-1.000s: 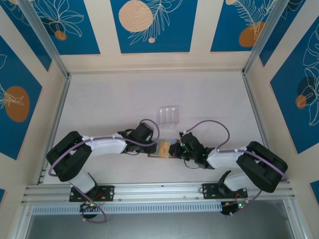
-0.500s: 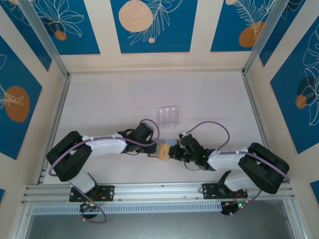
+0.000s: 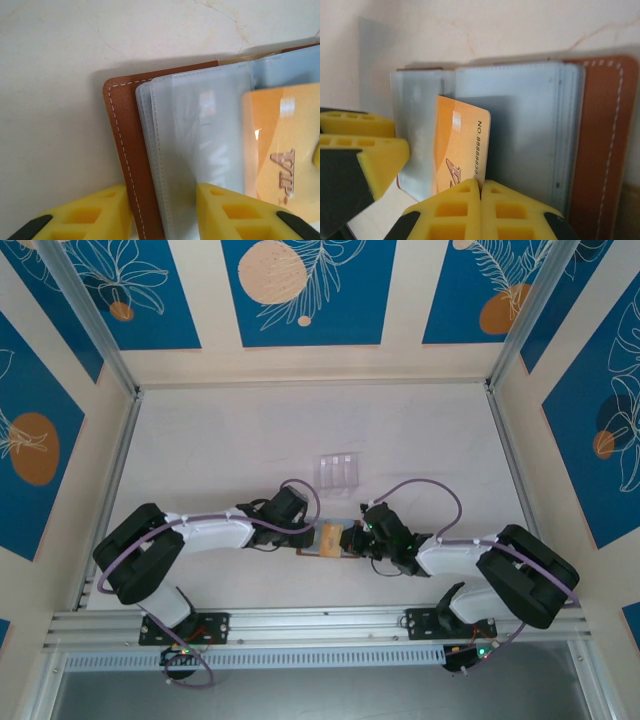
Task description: Put the credit cards into the card holder
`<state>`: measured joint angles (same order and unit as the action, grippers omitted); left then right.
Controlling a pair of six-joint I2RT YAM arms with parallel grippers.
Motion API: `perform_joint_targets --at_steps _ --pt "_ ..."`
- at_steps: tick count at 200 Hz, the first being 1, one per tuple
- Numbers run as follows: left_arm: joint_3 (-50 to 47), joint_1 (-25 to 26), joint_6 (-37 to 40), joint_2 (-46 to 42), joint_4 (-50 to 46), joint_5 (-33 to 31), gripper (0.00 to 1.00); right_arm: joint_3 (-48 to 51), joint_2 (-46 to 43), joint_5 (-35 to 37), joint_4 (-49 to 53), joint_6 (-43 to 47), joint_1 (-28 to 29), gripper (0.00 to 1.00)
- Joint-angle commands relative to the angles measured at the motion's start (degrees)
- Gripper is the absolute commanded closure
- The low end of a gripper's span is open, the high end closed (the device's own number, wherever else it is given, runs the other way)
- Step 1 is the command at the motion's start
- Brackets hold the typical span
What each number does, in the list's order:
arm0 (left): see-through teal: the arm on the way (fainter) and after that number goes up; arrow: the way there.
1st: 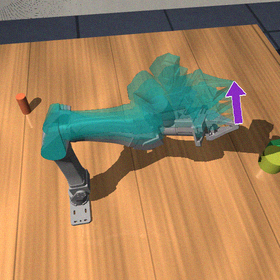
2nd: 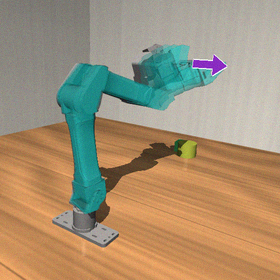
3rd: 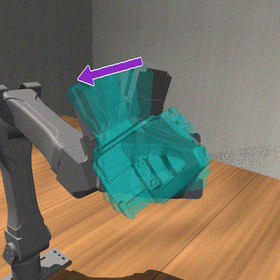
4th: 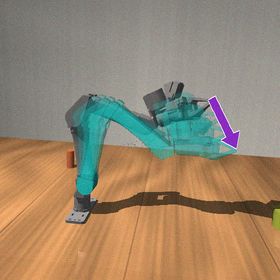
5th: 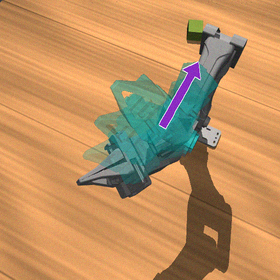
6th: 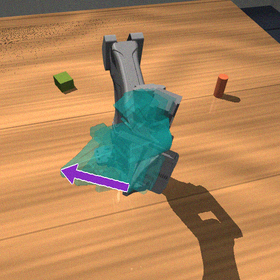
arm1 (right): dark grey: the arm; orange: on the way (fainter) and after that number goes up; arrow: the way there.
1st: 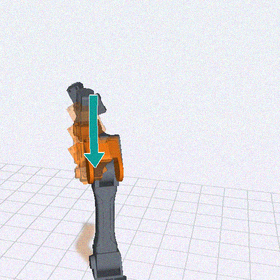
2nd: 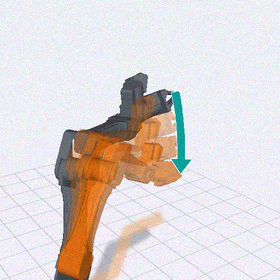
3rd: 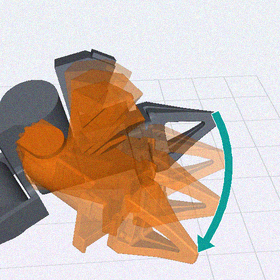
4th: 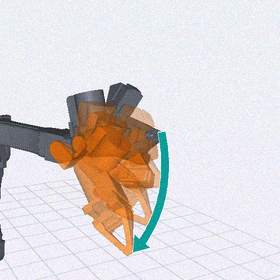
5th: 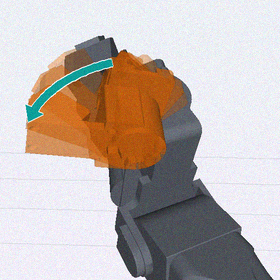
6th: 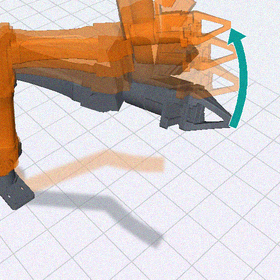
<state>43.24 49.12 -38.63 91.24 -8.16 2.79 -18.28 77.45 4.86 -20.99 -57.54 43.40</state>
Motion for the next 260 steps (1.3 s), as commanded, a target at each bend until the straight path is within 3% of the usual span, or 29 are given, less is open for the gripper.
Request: perform_joint_targets --at_steps 1,98,260 --pt "-1.93 0.59 -0.29 3.83 -1.27 4.4 0.64 -1.06 1.84 0.19 4.74 2.87 -1.38 1.0" --pt "-2.0 0.58 -0.07 3.32 -1.31 4.38 0.63 -6.55 9.2 -3.48 3.16 5.39 0.28 1.0" --pt "-2.72 0.53 -0.24 2.59 -1.58 3.71 0.63 -5.08 6.38 -5.73 10.71 9.09 0.64 1.0"
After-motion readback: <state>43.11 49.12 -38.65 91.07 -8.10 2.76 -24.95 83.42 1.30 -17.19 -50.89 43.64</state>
